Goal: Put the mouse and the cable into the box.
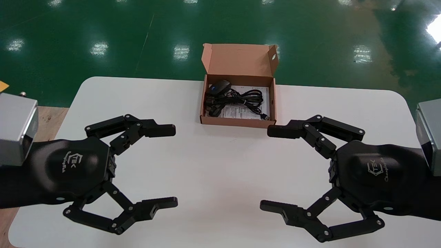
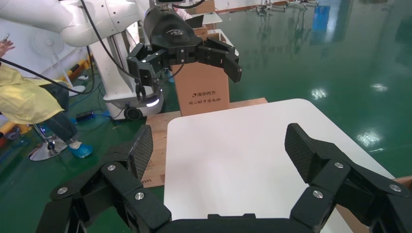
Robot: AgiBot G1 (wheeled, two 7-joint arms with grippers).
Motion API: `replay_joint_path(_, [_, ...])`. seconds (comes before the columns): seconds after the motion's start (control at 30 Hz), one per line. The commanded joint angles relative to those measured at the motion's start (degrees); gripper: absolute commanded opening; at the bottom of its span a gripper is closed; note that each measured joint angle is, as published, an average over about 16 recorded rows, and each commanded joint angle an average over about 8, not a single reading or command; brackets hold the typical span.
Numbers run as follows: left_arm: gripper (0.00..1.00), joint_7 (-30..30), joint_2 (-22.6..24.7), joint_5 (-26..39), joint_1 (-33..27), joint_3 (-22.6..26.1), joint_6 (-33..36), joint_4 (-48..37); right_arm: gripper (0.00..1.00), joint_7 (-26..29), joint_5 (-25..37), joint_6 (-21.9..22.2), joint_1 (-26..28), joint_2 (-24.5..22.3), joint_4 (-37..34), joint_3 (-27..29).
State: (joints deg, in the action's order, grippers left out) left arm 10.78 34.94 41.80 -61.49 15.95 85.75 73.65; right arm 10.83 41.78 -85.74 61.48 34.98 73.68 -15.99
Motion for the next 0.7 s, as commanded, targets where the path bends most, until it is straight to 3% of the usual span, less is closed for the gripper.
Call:
replay_joint_path(0.03, [1.00,0.0,0.0,0.0,0.0,0.0,0.0,0.0,1.00,0.0,0.0,0.0,0.0,0.0,0.0,0.0])
replay_joint_path(0.7, [1.00,0.0,0.1,0.1,-0.1,0.1,-0.1,-0.1,1.00,-0.1,0.1,0.1,0.1,0.0,-0.1,0.0])
